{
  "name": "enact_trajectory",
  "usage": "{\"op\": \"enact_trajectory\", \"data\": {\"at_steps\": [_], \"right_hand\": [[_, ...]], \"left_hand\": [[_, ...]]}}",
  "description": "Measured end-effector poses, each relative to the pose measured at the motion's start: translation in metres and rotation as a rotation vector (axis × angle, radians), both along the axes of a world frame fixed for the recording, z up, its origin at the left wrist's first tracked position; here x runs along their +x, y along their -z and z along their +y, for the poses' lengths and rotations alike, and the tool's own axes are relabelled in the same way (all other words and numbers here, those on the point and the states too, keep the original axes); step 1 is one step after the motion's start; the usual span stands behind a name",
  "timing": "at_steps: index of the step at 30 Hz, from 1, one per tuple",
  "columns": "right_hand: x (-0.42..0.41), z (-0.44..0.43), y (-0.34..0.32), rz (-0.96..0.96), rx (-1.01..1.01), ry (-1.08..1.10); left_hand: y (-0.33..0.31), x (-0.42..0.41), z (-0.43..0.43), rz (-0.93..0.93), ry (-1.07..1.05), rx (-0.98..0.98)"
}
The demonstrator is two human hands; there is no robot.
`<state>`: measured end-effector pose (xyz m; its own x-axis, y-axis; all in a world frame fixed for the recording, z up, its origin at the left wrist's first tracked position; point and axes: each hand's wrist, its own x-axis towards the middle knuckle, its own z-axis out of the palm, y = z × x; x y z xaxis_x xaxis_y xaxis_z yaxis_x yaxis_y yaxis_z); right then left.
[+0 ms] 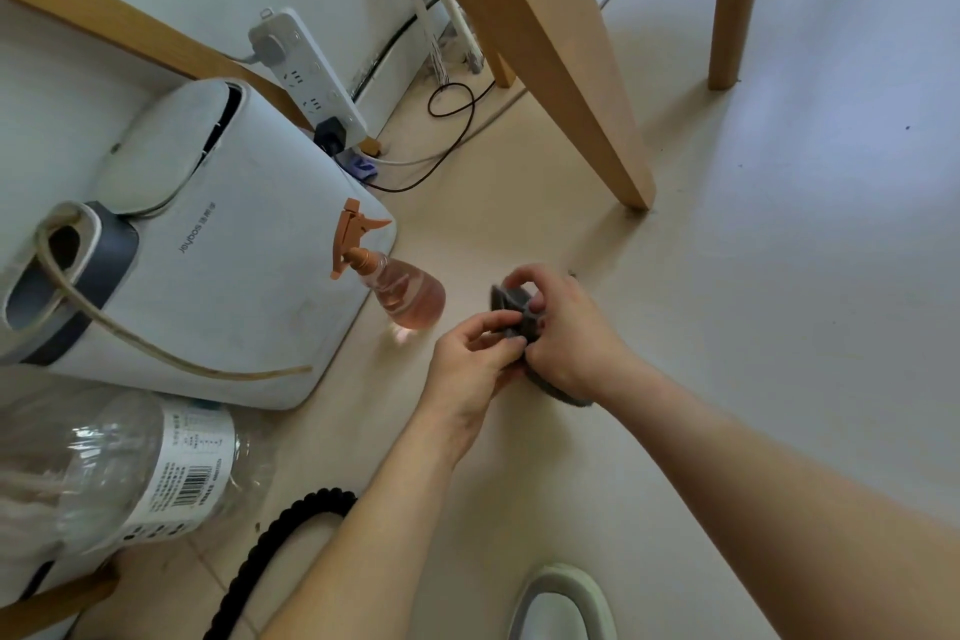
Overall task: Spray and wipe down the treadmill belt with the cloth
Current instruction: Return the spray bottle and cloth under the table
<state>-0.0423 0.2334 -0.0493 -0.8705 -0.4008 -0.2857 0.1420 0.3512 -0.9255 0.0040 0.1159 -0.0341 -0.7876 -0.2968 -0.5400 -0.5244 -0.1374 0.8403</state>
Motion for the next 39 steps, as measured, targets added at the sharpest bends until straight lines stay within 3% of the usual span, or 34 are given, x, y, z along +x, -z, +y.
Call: {"op": "enact_trajectory", "data": {"at_steps": [3,6,8,12,15,17,18,21,23,25,27,29,32,35,39], "right_hand": [[-0.008,-0.002,-0.009,0.008,-0.056,-0.046],[-0.015,-0.002,-0.019,0.015,-0.119,-0.026],[-0.019,0.000,-0.024,0.005,-0.169,0.003],[-0.026,0.008,-0.024,0.072,0.079,-0.186],[-0.034,0.005,-0.028,0.110,0.089,-0.072],[-0.044,0.000,-0.035,0.120,0.054,0.041],[-0.051,-0.002,-0.040,0.119,0.022,0.067],[-0.066,-0.007,-0.057,0.114,-0.076,0.041],[-0.071,-0.014,-0.065,0.121,-0.066,-0.048],[-0.072,-0.022,-0.073,0.139,-0.020,-0.155],[-0.071,-0.028,-0.080,0.160,0.004,-0.220],[-0.073,-0.031,-0.087,0.158,-0.020,-0.210],[-0.080,-0.034,-0.089,0.199,-0.047,-0.121],[-0.084,-0.043,-0.091,0.155,-0.196,0.018],[-0.082,-0.055,-0.094,0.129,-0.266,0.098]], "left_hand": [[-0.014,-0.006,-0.001,0.044,0.008,0.100],[-0.017,-0.020,-0.001,0.078,-0.072,-0.068],[-0.020,-0.029,-0.004,0.097,-0.147,-0.076],[-0.038,-0.046,-0.026,0.184,-0.275,0.253],[-0.058,-0.048,-0.037,0.169,-0.278,0.311],[-0.066,-0.041,-0.041,0.175,-0.173,0.235],[-0.067,-0.037,-0.042,0.171,-0.086,0.105],[-0.063,-0.032,-0.048,0.014,0.225,-0.700],[-0.062,-0.030,-0.049,-0.128,0.364,-1.015],[-0.064,-0.031,-0.048,-0.079,0.375,-1.021],[-0.068,-0.034,-0.048,0.079,0.321,-0.825],[-0.076,-0.037,-0.052,0.130,0.269,-0.607],[-0.091,-0.043,-0.064,0.134,0.215,-0.493],[-0.109,-0.051,-0.077,0.211,0.149,-0.529],[-0.147,-0.079,-0.109,0.500,-0.058,-0.853]]}}
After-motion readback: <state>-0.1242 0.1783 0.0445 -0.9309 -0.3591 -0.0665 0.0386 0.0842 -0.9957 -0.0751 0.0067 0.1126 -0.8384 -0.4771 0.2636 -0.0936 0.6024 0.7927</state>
